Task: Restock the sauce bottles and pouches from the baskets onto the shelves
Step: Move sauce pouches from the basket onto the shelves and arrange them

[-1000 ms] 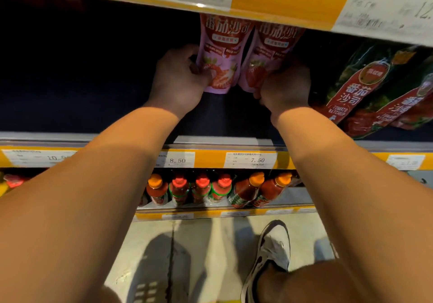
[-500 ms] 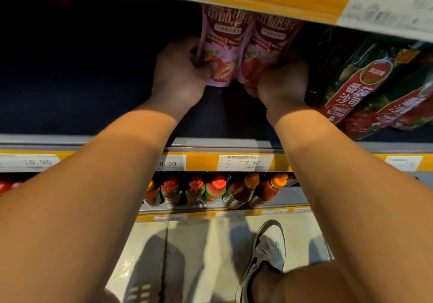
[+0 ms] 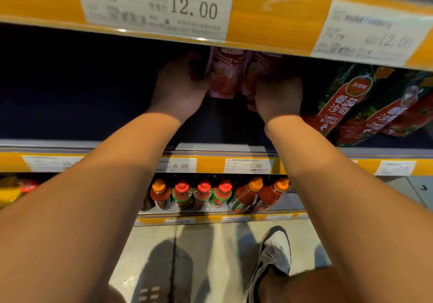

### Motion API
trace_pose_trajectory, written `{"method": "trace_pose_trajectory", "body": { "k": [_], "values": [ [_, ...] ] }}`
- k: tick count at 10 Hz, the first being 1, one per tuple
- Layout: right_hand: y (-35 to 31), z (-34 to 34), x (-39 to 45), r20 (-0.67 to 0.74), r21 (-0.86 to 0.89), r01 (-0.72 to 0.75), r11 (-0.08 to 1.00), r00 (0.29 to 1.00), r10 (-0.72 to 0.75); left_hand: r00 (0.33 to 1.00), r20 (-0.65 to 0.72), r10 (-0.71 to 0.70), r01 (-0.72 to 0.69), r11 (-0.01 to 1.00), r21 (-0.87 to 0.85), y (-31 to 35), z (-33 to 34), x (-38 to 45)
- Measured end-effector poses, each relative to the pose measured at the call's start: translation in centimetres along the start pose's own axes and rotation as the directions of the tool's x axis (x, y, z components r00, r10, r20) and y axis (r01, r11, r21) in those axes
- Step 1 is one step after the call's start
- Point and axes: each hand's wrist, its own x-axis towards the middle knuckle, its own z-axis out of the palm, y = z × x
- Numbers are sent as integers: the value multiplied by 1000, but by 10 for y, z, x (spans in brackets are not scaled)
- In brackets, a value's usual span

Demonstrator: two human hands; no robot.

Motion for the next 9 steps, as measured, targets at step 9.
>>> {"method": "trace_pose_trajectory", "body": {
  "k": [9],
  "values": [
    [-120,43,-269,723,138,740,659,379,-578,984,46,-171,153,953,263,-41,-347,-280]
  ]
}}
